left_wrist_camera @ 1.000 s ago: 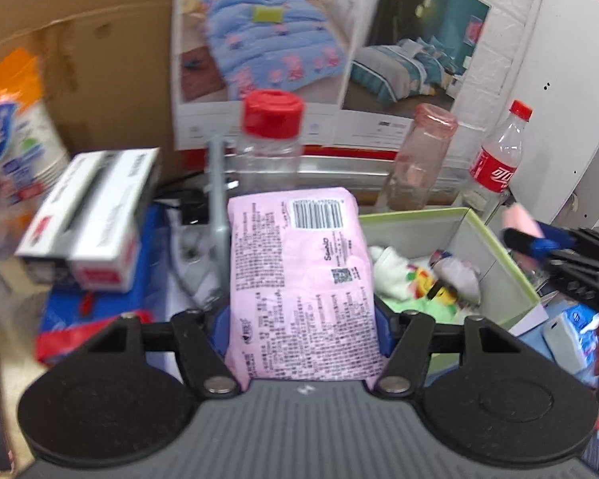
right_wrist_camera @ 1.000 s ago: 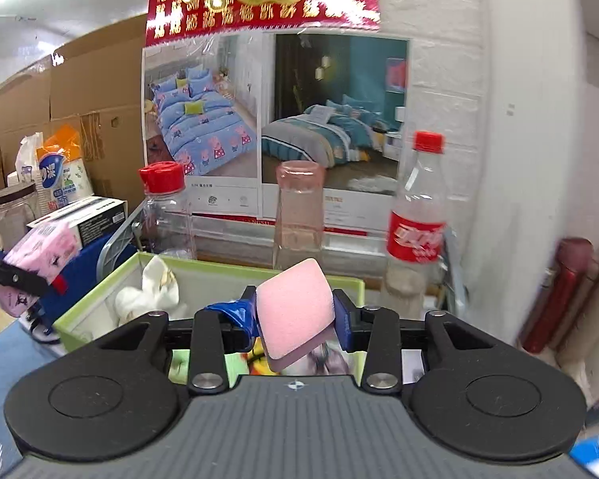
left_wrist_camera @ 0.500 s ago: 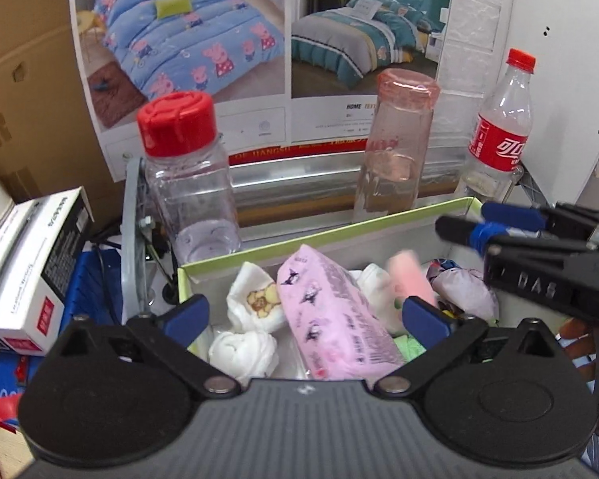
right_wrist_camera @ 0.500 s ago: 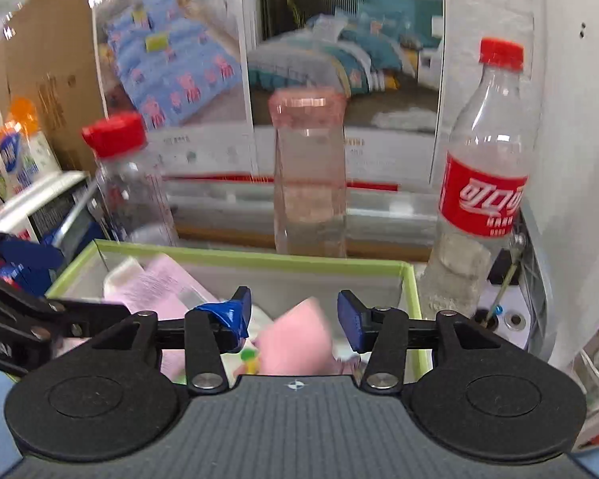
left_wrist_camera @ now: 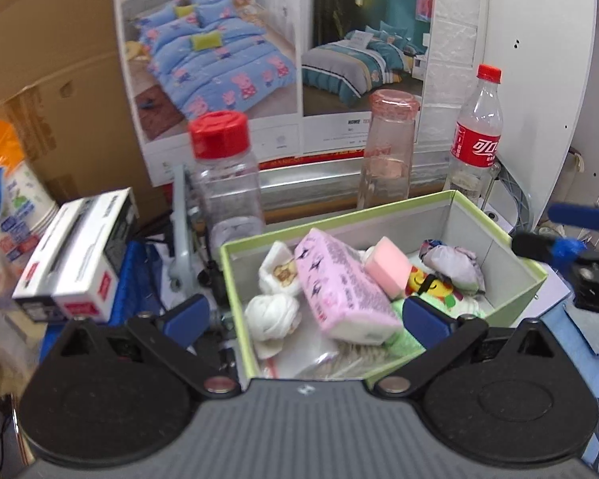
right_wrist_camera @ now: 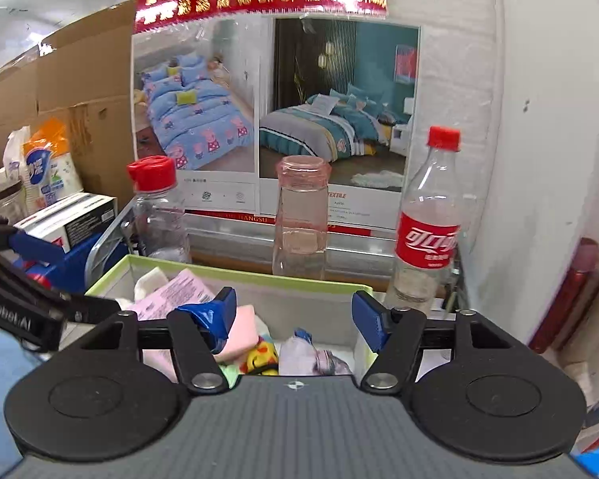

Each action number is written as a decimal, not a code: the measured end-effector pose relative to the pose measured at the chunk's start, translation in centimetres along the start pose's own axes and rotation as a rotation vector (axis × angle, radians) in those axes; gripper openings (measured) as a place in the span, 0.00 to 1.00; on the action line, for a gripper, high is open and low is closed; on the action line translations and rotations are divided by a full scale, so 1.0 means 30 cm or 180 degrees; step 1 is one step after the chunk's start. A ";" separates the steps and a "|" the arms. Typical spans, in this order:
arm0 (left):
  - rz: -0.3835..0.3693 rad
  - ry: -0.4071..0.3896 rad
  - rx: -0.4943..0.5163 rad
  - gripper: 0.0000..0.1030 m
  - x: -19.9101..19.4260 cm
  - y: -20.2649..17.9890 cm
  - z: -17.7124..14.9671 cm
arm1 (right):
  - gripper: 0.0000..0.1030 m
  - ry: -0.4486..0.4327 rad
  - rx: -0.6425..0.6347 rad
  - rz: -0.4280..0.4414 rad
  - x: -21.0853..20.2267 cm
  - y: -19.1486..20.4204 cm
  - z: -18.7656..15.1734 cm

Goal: Organize soft objects

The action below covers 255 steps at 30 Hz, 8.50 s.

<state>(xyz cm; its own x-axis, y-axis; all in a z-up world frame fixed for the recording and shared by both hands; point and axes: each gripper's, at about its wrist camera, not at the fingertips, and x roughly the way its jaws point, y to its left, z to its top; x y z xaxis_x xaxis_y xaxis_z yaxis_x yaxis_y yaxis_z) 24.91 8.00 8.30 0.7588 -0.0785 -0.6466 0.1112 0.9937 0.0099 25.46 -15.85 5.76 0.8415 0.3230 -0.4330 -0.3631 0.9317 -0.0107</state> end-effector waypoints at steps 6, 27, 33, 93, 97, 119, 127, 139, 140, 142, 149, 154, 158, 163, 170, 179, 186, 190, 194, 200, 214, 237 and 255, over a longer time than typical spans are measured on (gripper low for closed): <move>0.0085 0.0111 -0.0182 1.00 -0.060 0.113 -0.144 | 0.50 0.0453 0.0002 0.0432 -0.117 0.048 -0.082; 0.0171 0.0442 -0.0541 1.00 -0.052 0.350 -0.334 | 0.51 0.2534 -0.2215 0.0891 0.151 0.491 -0.211; 0.0216 0.0458 -0.0742 1.00 -0.060 0.427 -0.364 | 0.51 0.2510 -0.2120 0.0751 0.212 0.519 -0.234; -0.0124 0.2231 0.0818 0.99 0.287 0.081 -0.278 | 0.55 0.0835 0.0524 0.0362 -0.204 -0.136 -0.287; 0.0048 0.2147 0.0371 0.99 0.236 0.258 -0.321 | 0.55 0.0936 0.0529 0.0449 -0.158 -0.120 -0.302; -0.0051 0.1639 -0.0452 0.99 0.265 0.230 -0.320 | 0.56 0.0996 0.0426 0.0508 0.008 -0.080 -0.368; 0.0065 0.1526 -0.0268 0.99 0.261 0.182 -0.370 | 0.57 0.1163 0.0283 0.0474 0.095 -0.002 -0.367; 0.0054 0.1411 -0.0291 0.89 0.205 0.192 -0.388 | 0.61 0.0901 0.0038 0.0178 0.104 0.041 -0.423; 0.0077 0.1386 -0.0290 0.82 0.188 0.192 -0.390 | 0.61 0.0907 0.0040 0.0177 0.104 0.041 -0.422; 0.0030 0.1324 -0.0330 0.59 0.149 0.198 -0.389 | 0.60 0.0919 0.0043 0.0175 0.108 0.042 -0.418; -0.0168 0.1241 -0.0494 0.36 0.064 0.215 -0.388 | 0.24 0.0854 0.0211 0.0356 0.053 0.016 -0.431; -0.0311 0.1074 -0.0479 0.36 -0.043 0.207 -0.343 | 0.24 0.0719 0.0303 0.0461 -0.060 -0.012 -0.420; -0.0421 0.0845 -0.0435 0.36 -0.098 0.191 -0.226 | 0.24 0.0437 0.0350 0.0518 -0.165 -0.030 -0.344; -0.0542 0.0587 -0.0325 0.36 -0.088 0.134 -0.009 | 0.24 0.0116 0.0221 0.0556 -0.196 -0.028 -0.161; -0.0818 0.0483 -0.0257 0.36 0.057 -0.020 0.189 | 0.25 0.0068 0.0021 0.0468 -0.022 -0.038 0.053; -0.0707 0.0599 -0.0195 0.78 0.258 -0.104 0.188 | 0.33 0.0559 0.0077 0.0334 0.232 -0.056 0.034; -0.0674 0.0552 -0.0193 0.80 0.247 -0.081 0.184 | 0.42 0.0400 0.0157 0.0185 0.240 -0.069 0.014; -0.0684 0.0538 -0.0181 0.80 0.232 -0.077 0.174 | 0.47 0.0405 0.0173 0.0228 0.241 -0.061 0.026; -0.0658 0.0522 -0.0175 0.84 0.201 -0.070 0.156 | 0.49 0.0404 0.0136 0.0206 0.223 -0.048 0.026; -0.0590 0.0341 -0.0200 0.90 0.064 -0.063 0.092 | 0.51 0.0357 0.0292 0.0161 0.127 -0.053 0.010; -0.0462 -0.0121 -0.0394 1.00 -0.276 -0.101 -0.196 | 0.52 0.0365 0.0652 -0.0477 -0.271 0.071 -0.121; 0.0009 -0.0345 -0.0539 1.00 -0.432 -0.236 -0.550 | 0.52 0.0170 0.1122 -0.1042 -0.537 0.213 -0.401; 0.0052 -0.0136 -0.0270 1.00 -0.410 -0.360 -0.746 | 0.52 0.0467 0.1288 -0.1076 -0.589 0.191 -0.590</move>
<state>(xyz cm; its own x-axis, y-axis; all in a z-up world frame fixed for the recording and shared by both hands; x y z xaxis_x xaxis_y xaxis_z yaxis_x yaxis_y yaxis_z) 0.00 0.00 -0.93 0.7871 -0.0636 -0.6136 0.0451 0.9979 -0.0456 1.44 -19.17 -2.59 0.8094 -0.0053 -0.5872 0.1254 0.9785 0.1639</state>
